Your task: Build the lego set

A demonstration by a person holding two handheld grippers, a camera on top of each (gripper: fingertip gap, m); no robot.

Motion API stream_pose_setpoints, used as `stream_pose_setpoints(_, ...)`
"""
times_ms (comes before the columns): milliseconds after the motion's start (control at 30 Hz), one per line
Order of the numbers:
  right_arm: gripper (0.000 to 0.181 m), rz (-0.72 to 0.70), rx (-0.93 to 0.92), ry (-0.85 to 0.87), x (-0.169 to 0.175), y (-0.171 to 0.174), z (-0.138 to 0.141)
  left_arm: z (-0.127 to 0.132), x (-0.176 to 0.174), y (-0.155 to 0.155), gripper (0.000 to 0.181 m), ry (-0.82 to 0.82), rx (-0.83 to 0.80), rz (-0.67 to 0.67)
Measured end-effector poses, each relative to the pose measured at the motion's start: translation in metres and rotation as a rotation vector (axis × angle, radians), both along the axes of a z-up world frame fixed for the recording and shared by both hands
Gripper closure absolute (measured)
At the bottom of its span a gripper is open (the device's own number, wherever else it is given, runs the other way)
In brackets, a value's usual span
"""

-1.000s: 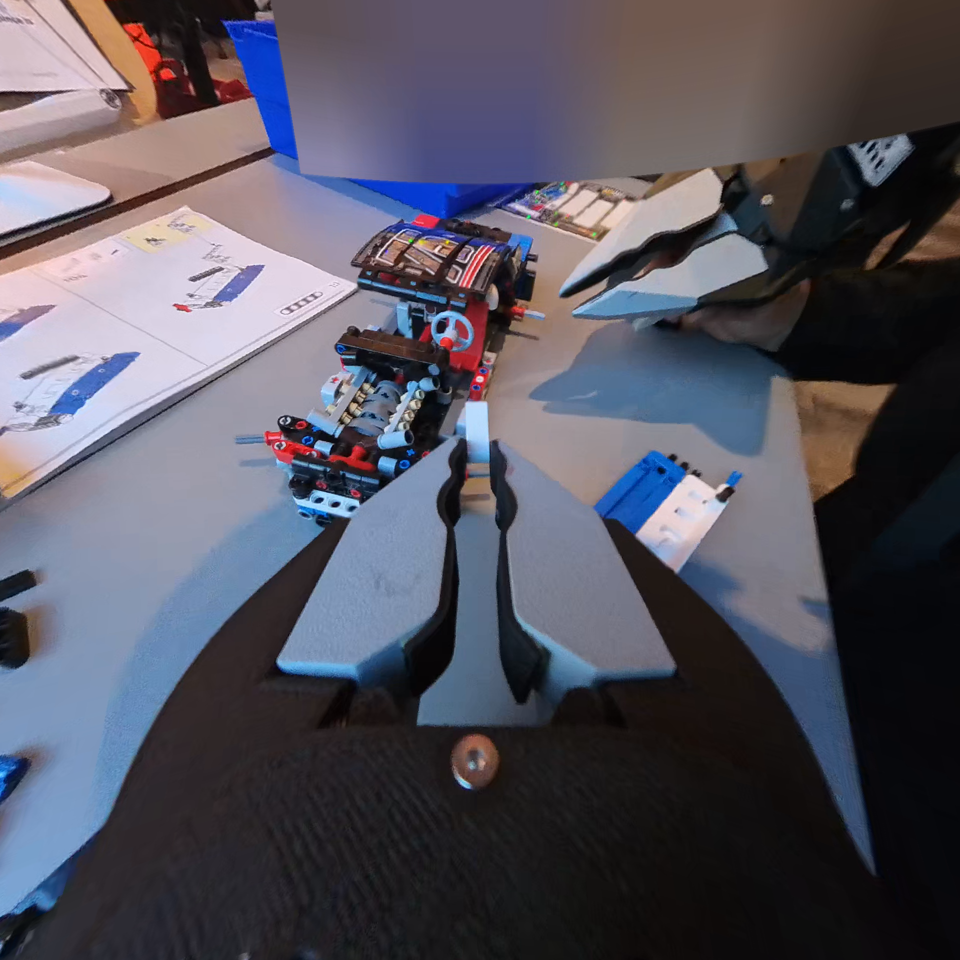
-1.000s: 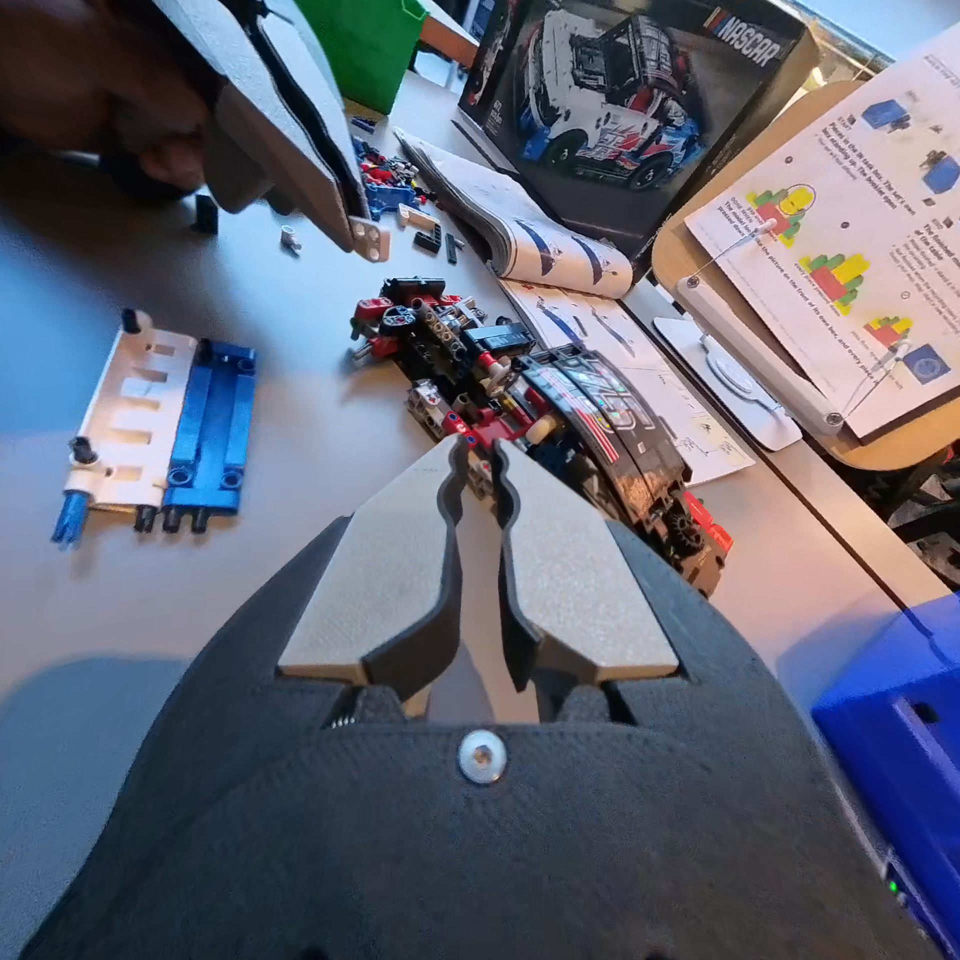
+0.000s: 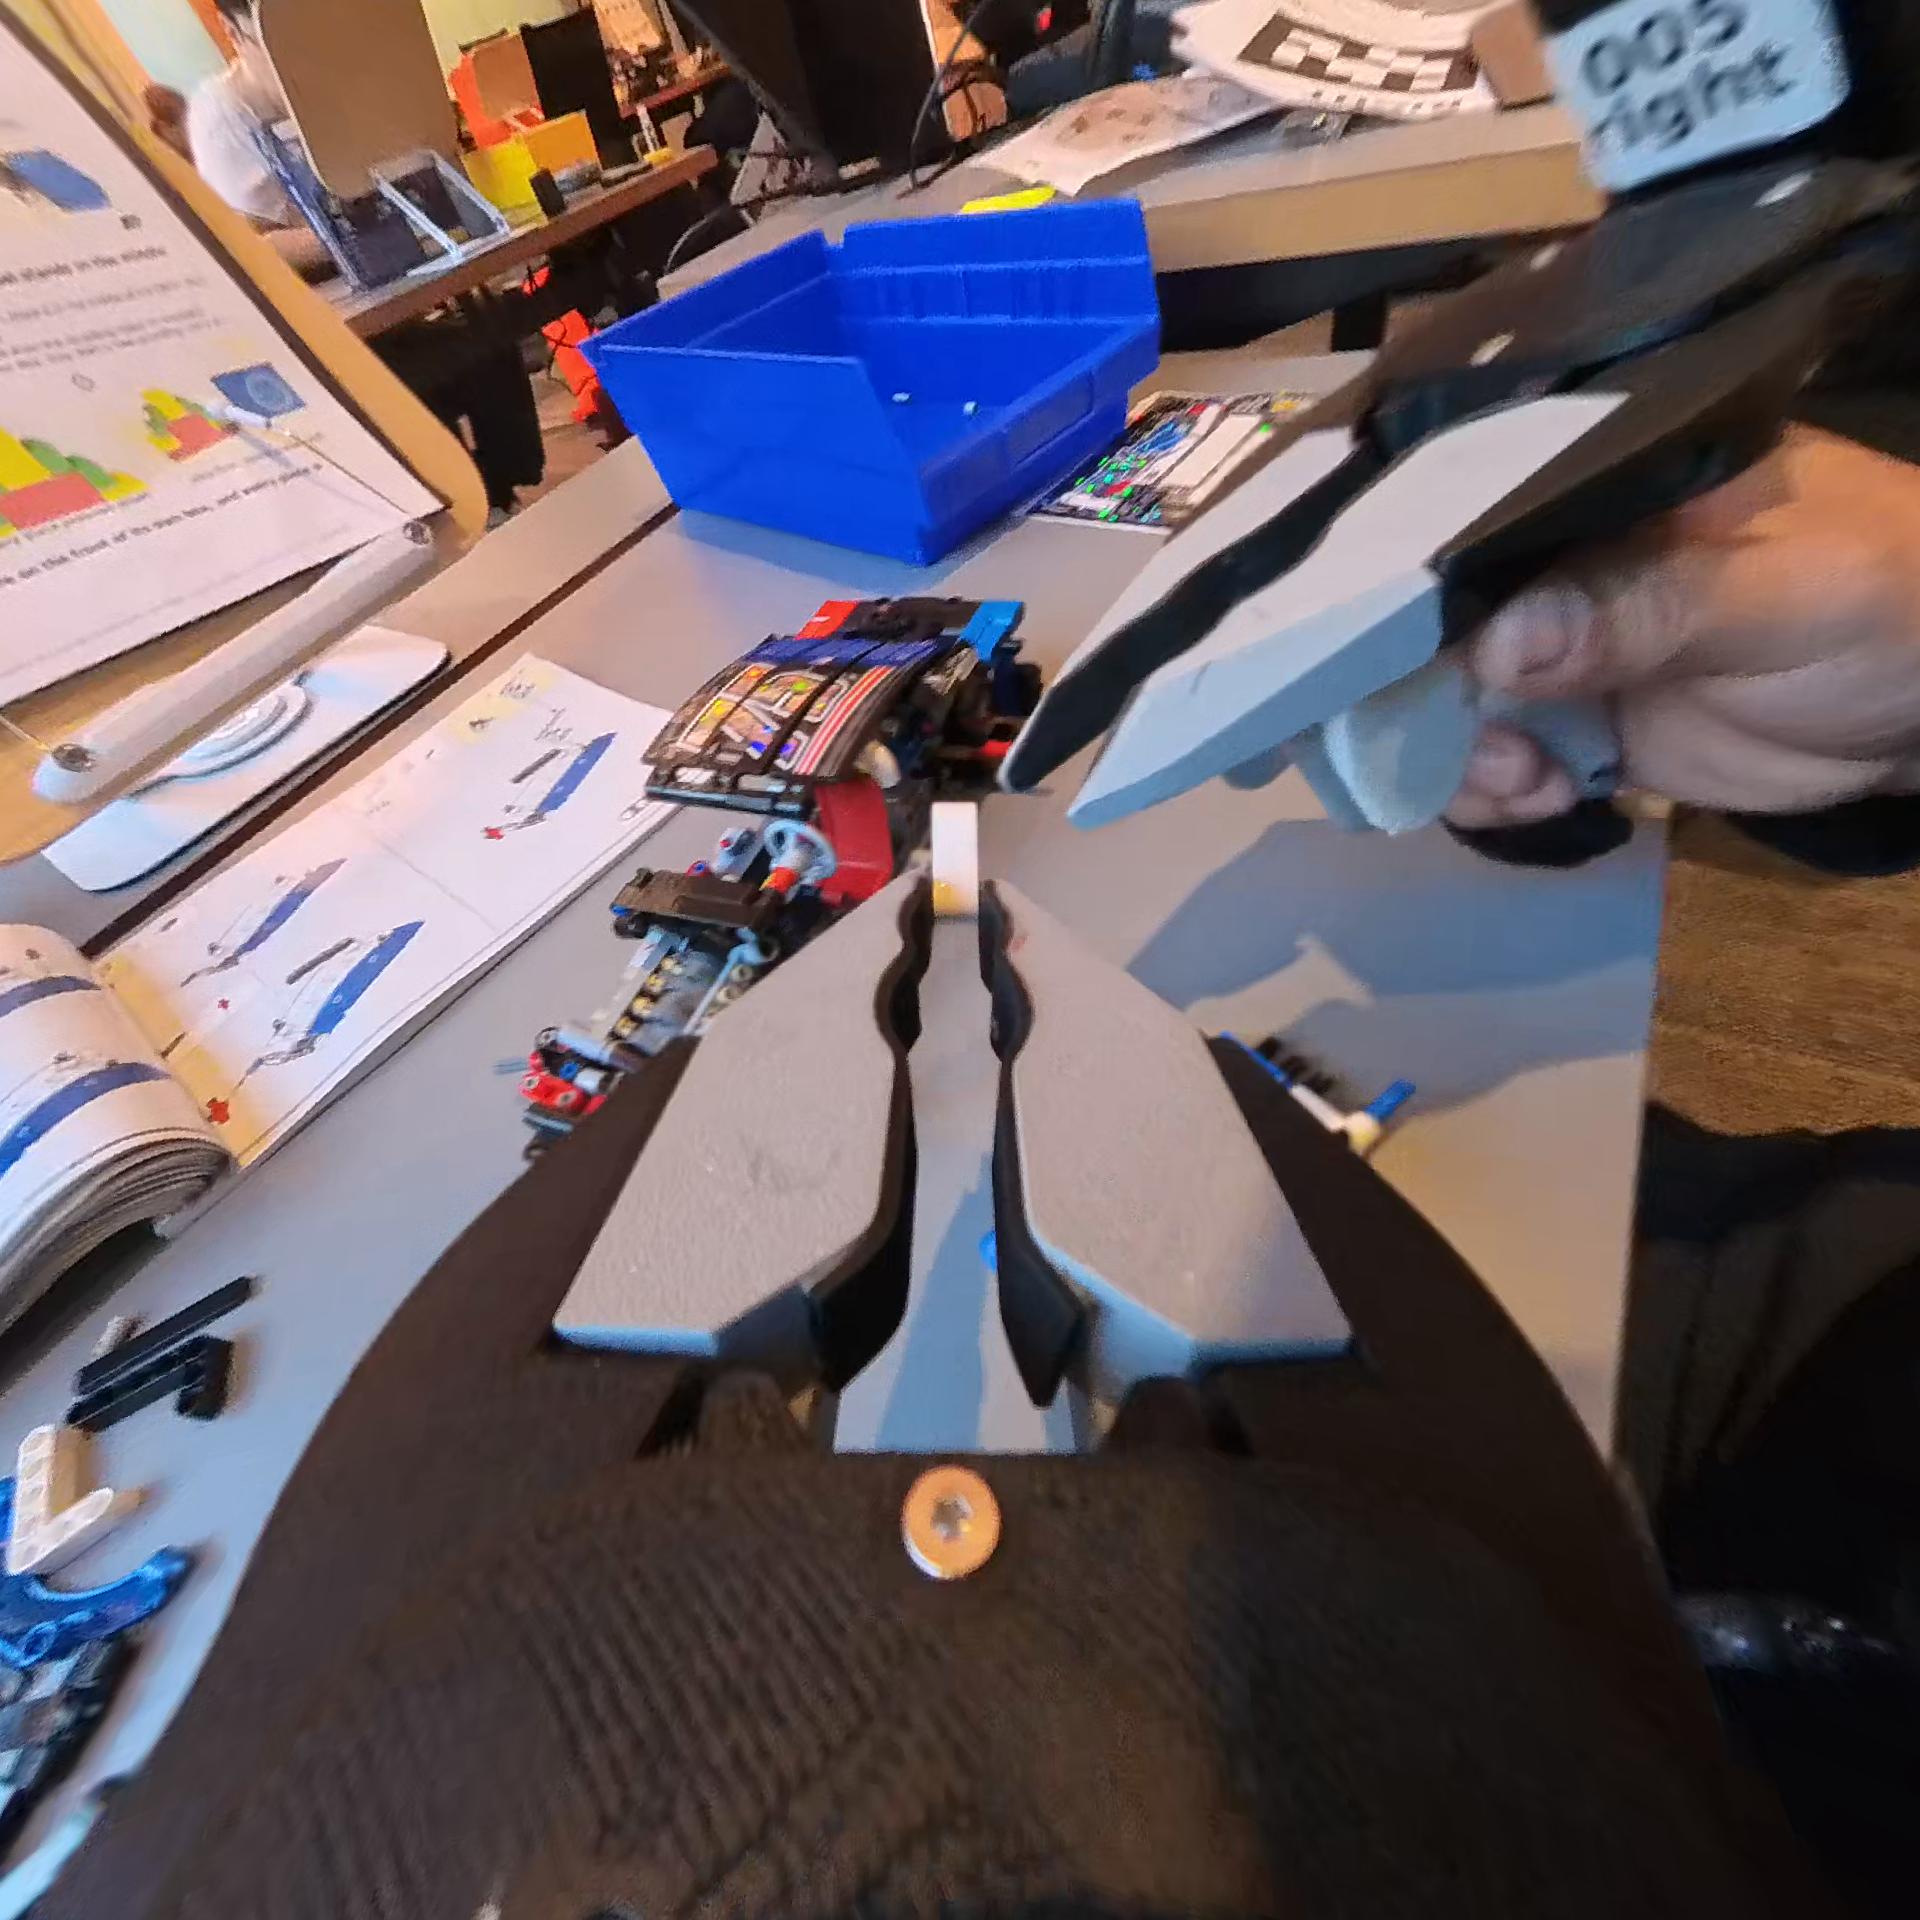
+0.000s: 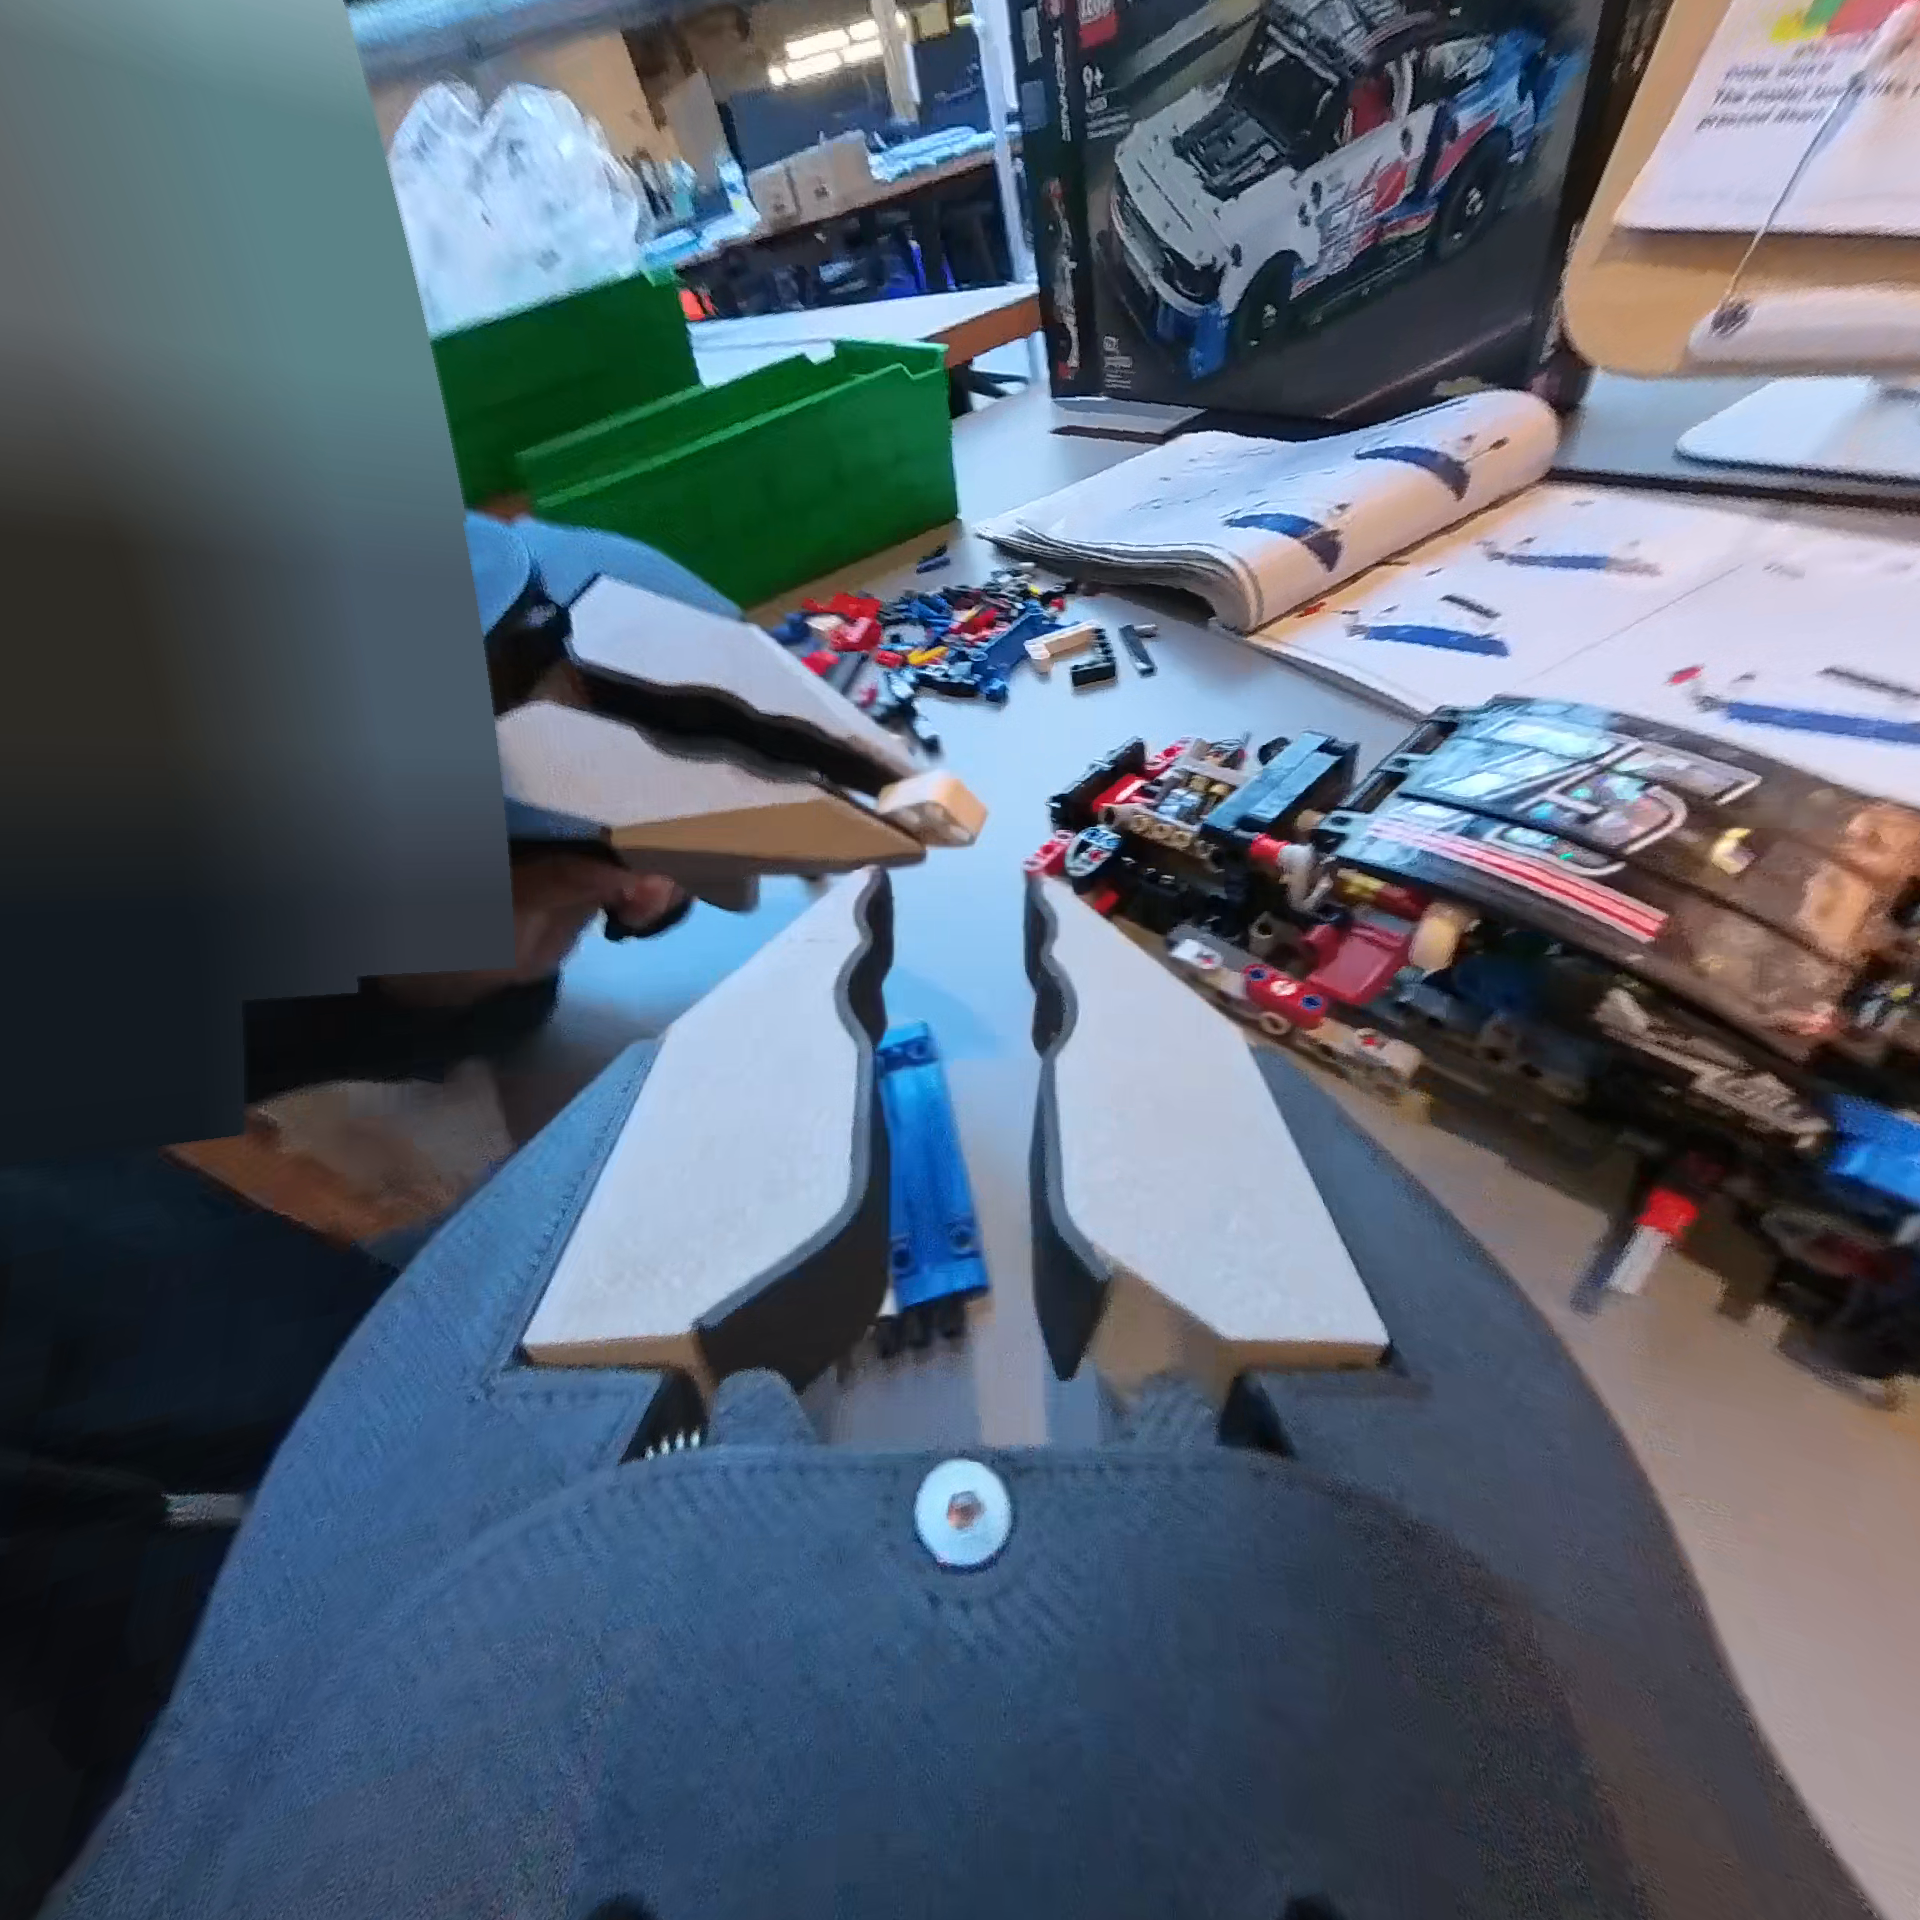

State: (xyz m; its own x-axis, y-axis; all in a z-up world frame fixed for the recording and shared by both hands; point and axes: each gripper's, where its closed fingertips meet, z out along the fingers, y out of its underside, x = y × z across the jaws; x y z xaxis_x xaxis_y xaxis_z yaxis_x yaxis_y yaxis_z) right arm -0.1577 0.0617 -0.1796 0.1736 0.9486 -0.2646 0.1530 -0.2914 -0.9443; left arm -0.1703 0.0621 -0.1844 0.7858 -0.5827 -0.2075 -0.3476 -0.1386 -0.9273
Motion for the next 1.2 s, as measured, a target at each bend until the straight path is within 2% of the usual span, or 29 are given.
stream_pose_setpoints(67, 0.162, -0.01, -0.06, -0.021, 0.003, 0.001, -0.003, 0.004, 0.007, -0.001, 0.176, -0.099, -0.059, 0.003)
stream_pose_setpoints(133, 0.163, -0.024, -0.081, -0.022, 0.009, 0.003, 0.002, 0.013, 0.013, -0.005, 0.176, -0.297, -0.186, -0.044)
stream_pose_setpoints(200, 0.158, -0.042, -0.061, 0.006, 0.016, 0.003, 0.012, 0.025, 0.009, -0.006, 0.176, -0.45, -0.252, -0.059)
stream_pose_setpoints(333, 0.151, -0.034, 0.019, -0.007, 0.02, -0.01, 0.018, 0.033, 0.006, -0.01, 0.176, -0.635, -0.344, -0.079)
stream_pose_setpoints(433, 0.143, -0.059, 0.228, -0.083, 0.016, -0.019, 0.019, 0.034, 0.012, -0.015, 0.176, -0.757, -0.415, -0.113)
stream_pose_setpoints(567, 0.145, -0.154, 0.608, -0.211, 0.009, -0.02, 0.024, 0.035, 0.024, -0.021, 0.175, -0.9, -0.469, -0.152)
stream_pose_setpoints(633, 0.15, -0.163, 0.697, -0.224, 0.006, -0.023, 0.023, 0.032, 0.03, -0.023, 0.176, -0.938, -0.506, -0.171)
stream_pose_setpoints(833, 0.155, -0.166, 0.728, -0.184, 0.004, -0.025, 0.021, 0.023, 0.038, -0.026, 0.176, -1.027, -0.549, -0.183)
stream_pose_setpoints(933, 0.156, -0.166, 0.713, -0.189, 0.003, -0.023, 0.015, 0.018, 0.036, -0.024, 0.176, -1.009, -0.559, -0.164)
stream_pose_setpoints(1000, 0.161, -0.158, 0.705, -0.164, 0.004, -0.025, 0.015, 0.02, 0.036, -0.025, 0.176, -1.022, -0.559, -0.186)
stream_pose_setpoints(1200, 0.161, -0.126, 0.642, -0.11, 0.003, -0.024, 0.011, 0.017, 0.034, -0.024, 0.174, -1.076, -0.609, -0.246)
